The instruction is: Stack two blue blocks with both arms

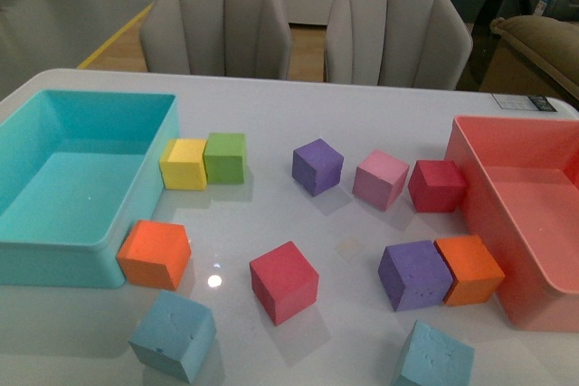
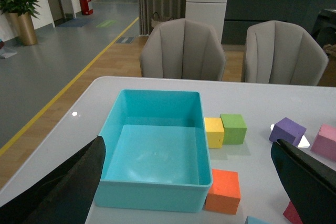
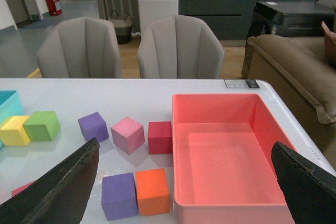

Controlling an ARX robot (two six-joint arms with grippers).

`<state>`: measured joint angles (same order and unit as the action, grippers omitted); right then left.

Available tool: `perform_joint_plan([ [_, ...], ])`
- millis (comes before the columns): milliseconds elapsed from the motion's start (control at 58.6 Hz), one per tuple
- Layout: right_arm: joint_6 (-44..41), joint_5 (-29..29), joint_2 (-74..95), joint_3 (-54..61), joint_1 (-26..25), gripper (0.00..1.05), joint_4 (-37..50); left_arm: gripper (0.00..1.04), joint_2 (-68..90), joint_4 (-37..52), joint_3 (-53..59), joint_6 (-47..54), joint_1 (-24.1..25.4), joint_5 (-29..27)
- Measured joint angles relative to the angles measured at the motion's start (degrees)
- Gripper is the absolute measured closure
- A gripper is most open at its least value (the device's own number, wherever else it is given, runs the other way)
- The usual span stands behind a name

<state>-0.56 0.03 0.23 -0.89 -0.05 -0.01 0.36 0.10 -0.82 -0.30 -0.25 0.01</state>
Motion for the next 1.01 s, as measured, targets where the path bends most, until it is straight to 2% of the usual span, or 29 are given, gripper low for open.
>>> perform_joint_plan([
  [700, -0.15, 0.63, 0.28, -0.15, 0.17, 0.09, -0.37, 0.09, 0.0, 0.0, 0.0, -0.02, 0.0, 0.0],
  [751, -1.57, 8.31, 6.14, -3.89, 3.41, 0.09, -9.4, 0.09, 0.0, 0.0, 0.0, 0.0, 0.0, 0.0],
  [802, -3.41, 12.39, 14.64, -7.26, 5.79, 0.09, -14.56, 0.09, -0.02, 0.0, 0.0, 0.0, 0.0, -0.02],
  [922, -6.64, 15.3, 30.86, -11.28, 11.08, 0.09, -11.3, 0.09, -0.02, -0.02, 0.0, 0.0, 0.0, 0.0],
  [1007, -9.9, 15.56, 42.95, -14.82, 17.31, 0.09, -6.47, 0.09, -0.04, -0.02, 0.0, 0.0, 0.0, -0.02],
])
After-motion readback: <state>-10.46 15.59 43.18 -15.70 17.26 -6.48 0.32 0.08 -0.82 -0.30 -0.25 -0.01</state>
